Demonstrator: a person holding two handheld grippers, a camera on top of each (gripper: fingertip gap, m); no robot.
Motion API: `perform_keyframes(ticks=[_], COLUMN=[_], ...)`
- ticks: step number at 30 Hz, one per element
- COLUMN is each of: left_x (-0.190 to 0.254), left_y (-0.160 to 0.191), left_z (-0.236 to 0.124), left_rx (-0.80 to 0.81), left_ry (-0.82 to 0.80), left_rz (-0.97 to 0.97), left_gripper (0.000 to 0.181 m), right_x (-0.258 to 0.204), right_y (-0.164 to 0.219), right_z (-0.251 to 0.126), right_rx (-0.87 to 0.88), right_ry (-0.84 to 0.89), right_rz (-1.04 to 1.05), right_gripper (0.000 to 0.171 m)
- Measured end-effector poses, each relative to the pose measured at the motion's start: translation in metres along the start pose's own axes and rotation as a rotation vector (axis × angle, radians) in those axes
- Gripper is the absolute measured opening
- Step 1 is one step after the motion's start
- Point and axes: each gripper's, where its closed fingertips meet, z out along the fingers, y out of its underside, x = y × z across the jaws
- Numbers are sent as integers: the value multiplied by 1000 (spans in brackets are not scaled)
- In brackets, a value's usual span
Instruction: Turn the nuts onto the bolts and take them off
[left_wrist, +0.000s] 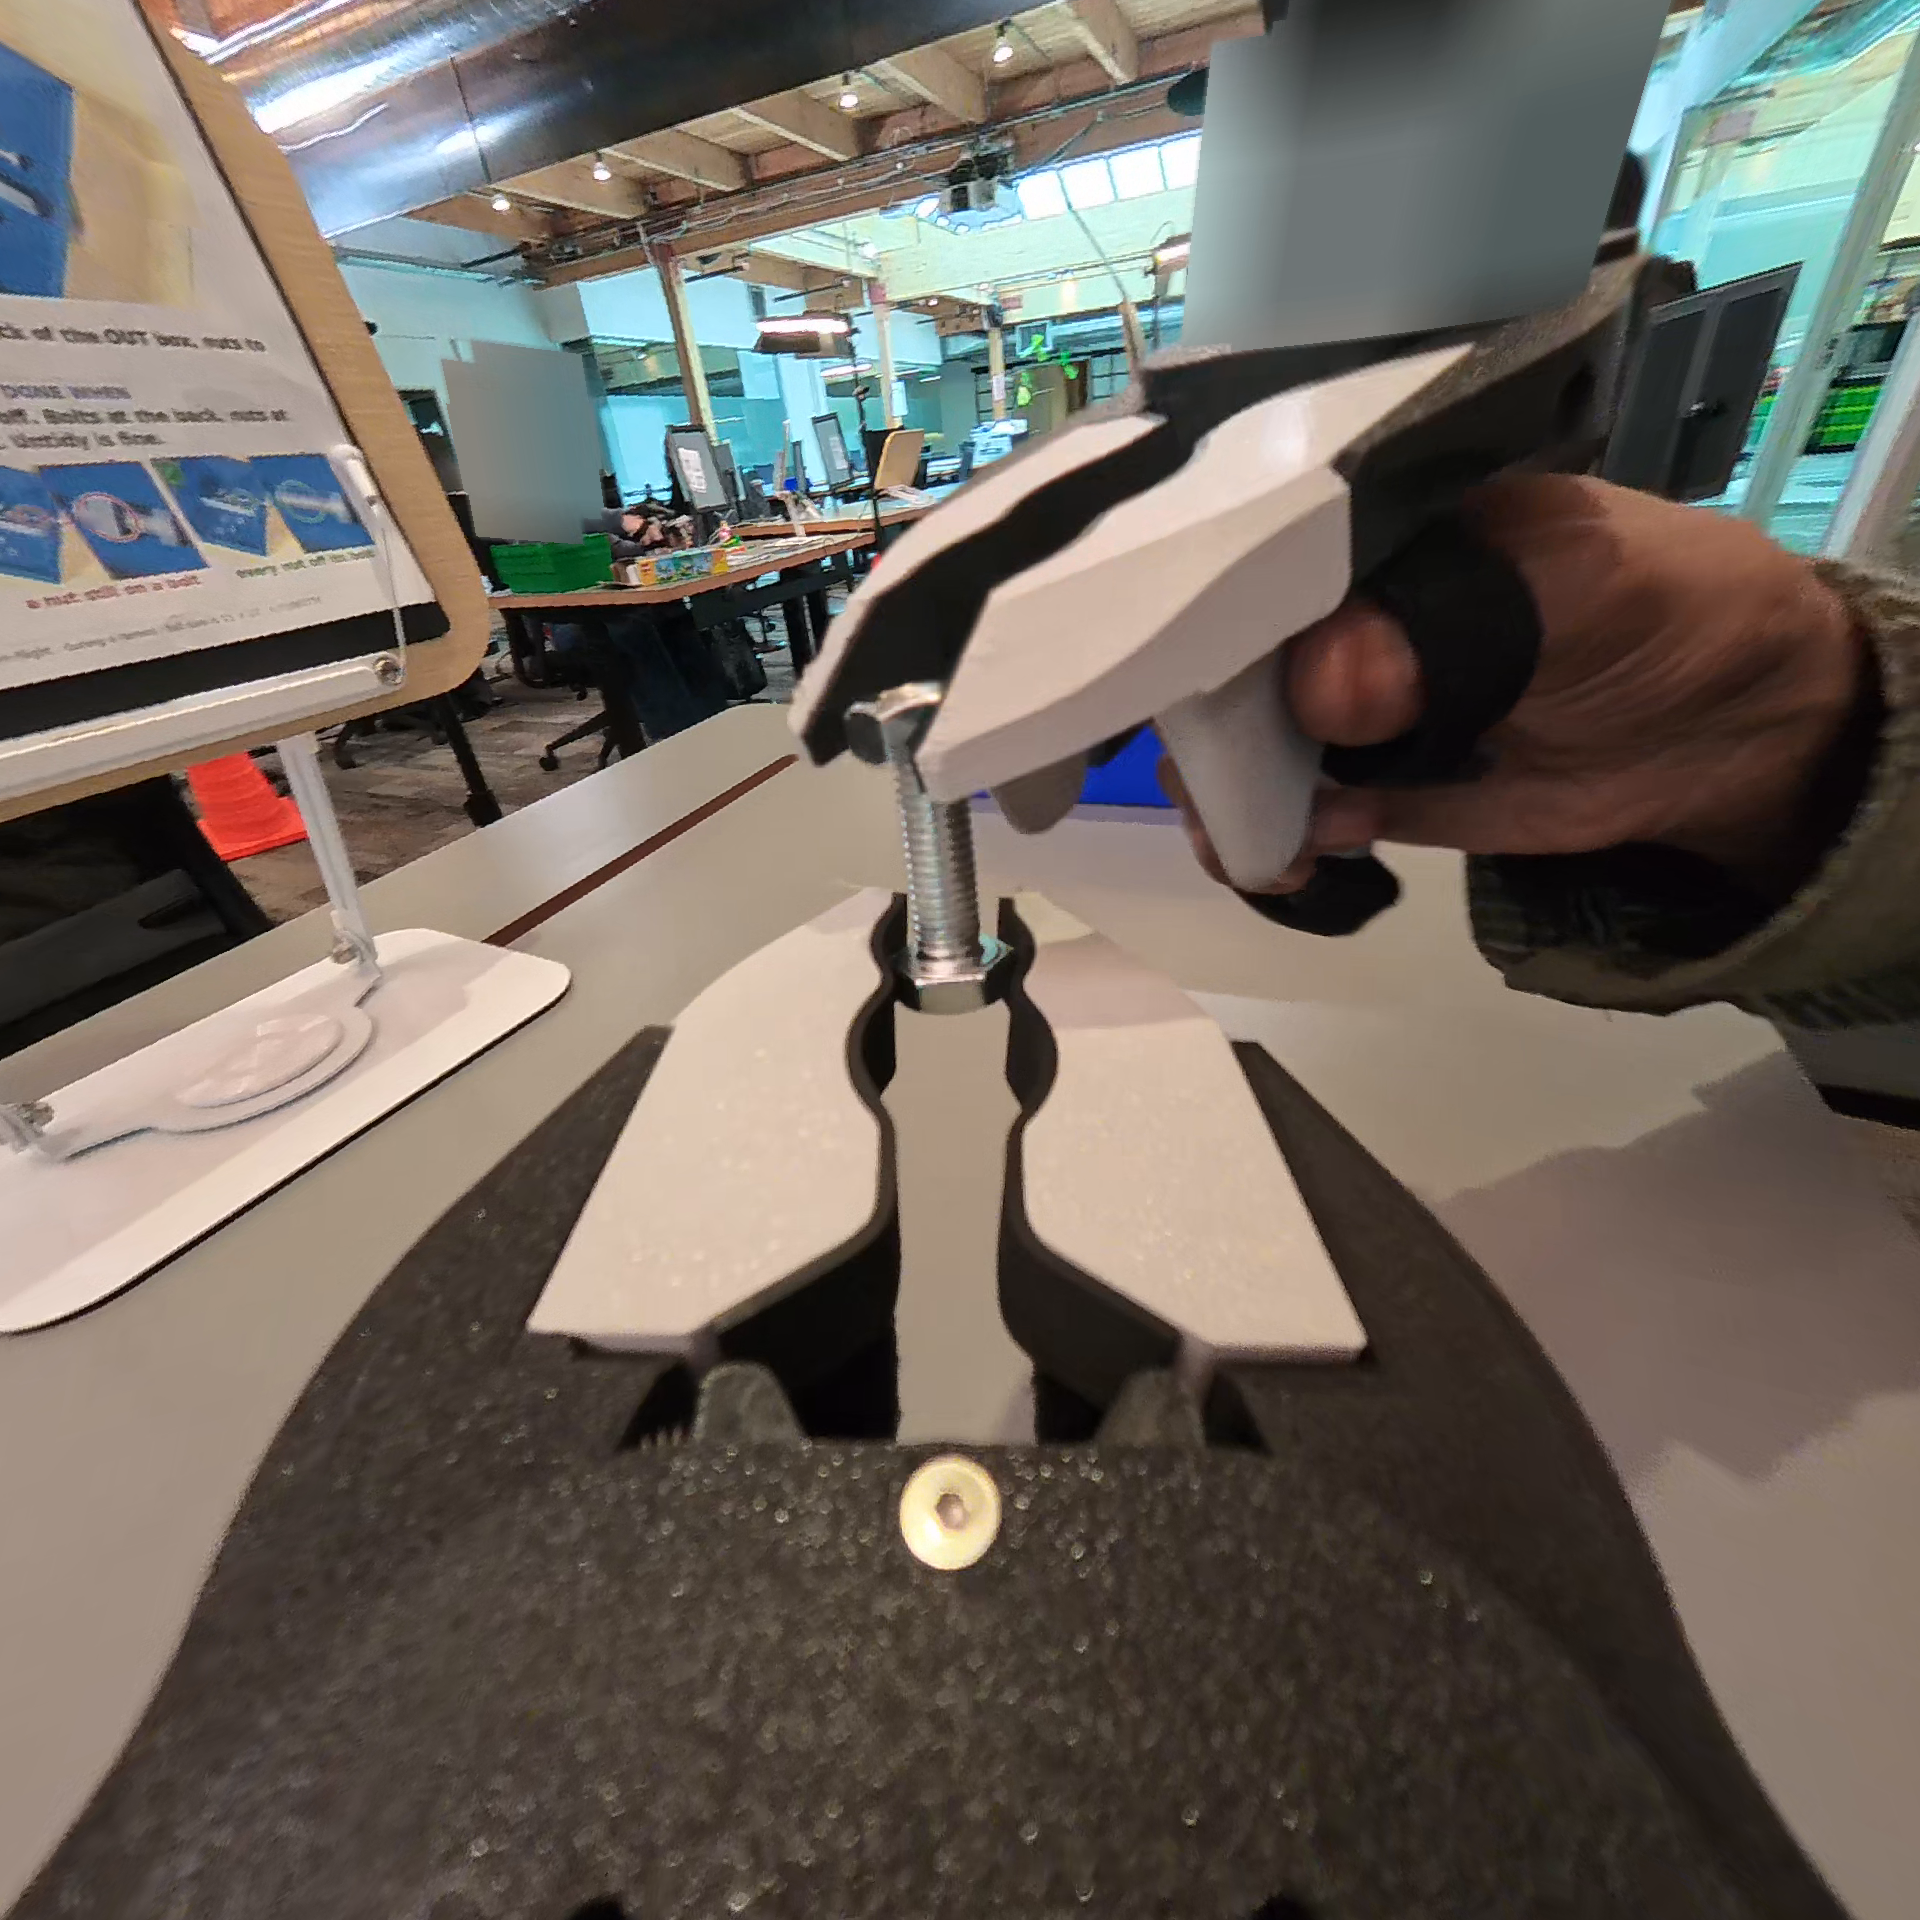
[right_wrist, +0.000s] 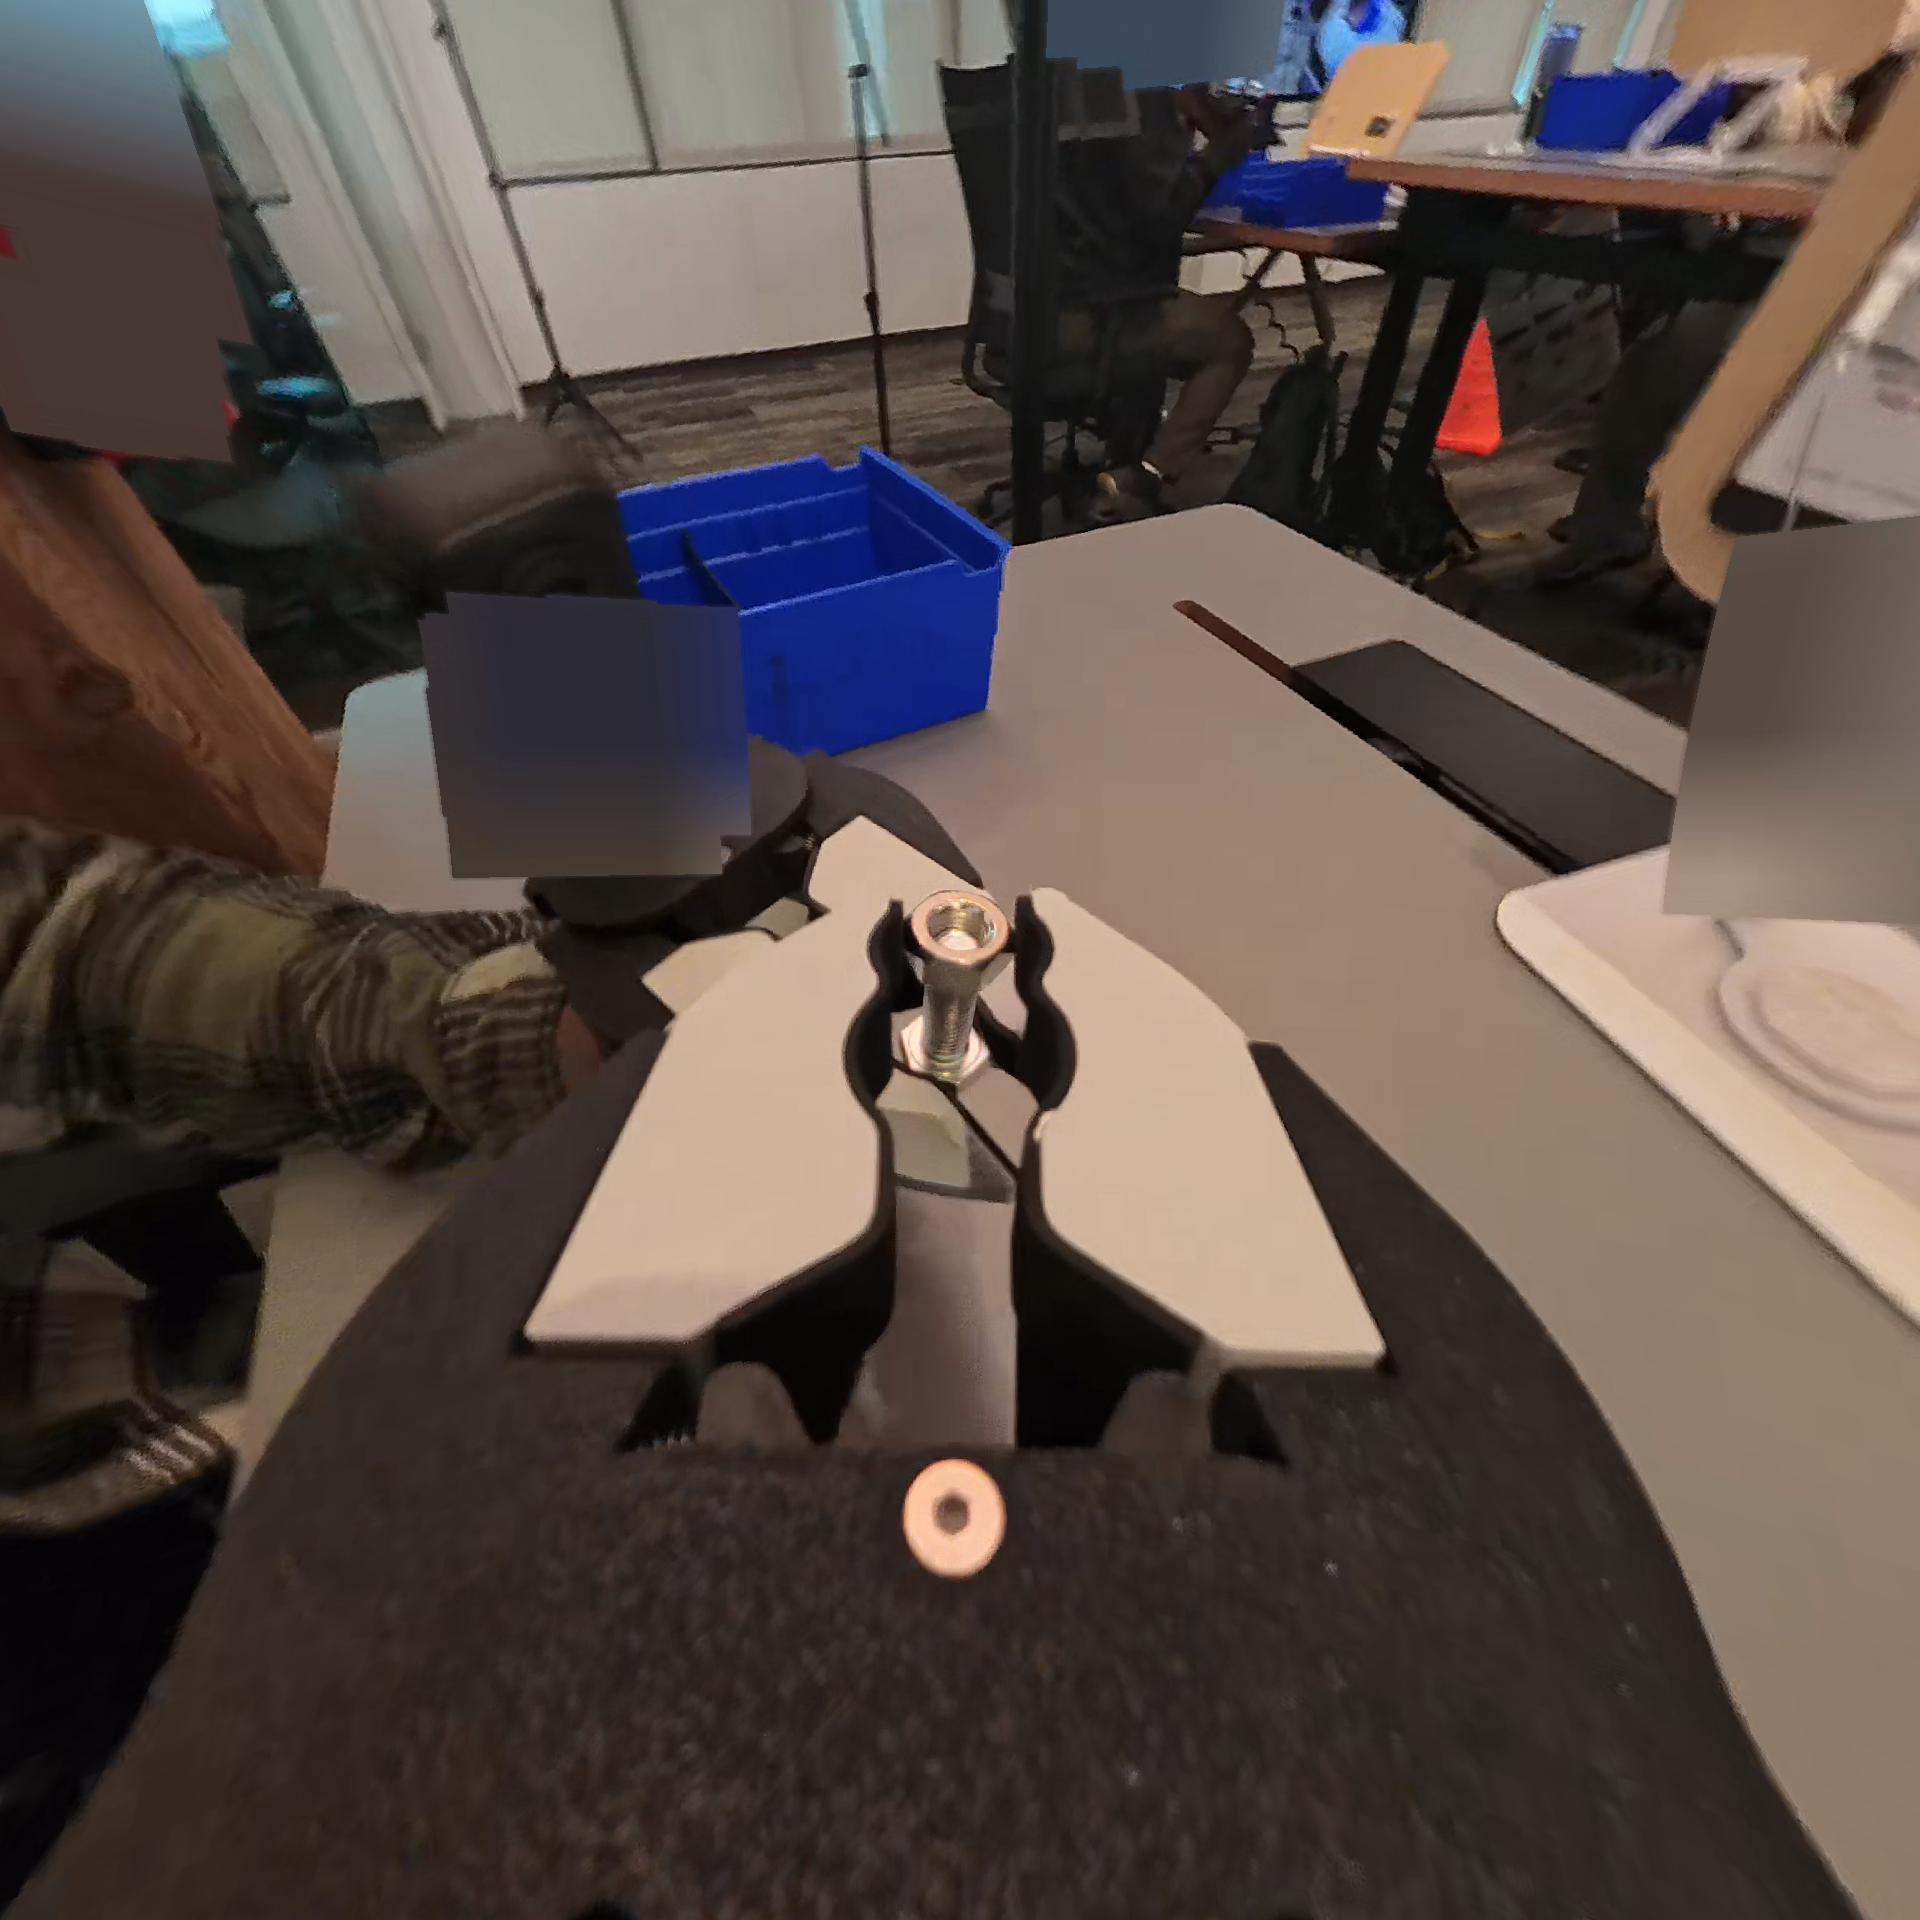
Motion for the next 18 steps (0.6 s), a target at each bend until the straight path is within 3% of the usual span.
perform_keyframes(ticks=[8, 18], left_x=[23, 54], left_y=[-5, -15], left_z=[0, -2], left_rx=[19, 65], left_ry=[182, 348], left_rz=[5, 27], left_gripper=[16, 16], right_x=[-17, -48], right_y=[3, -1], right_z=[-16, -34], right_rx=[-69, 78], right_ry=[-277, -779], right_rz=[-301, -214], right_gripper=[20, 20])
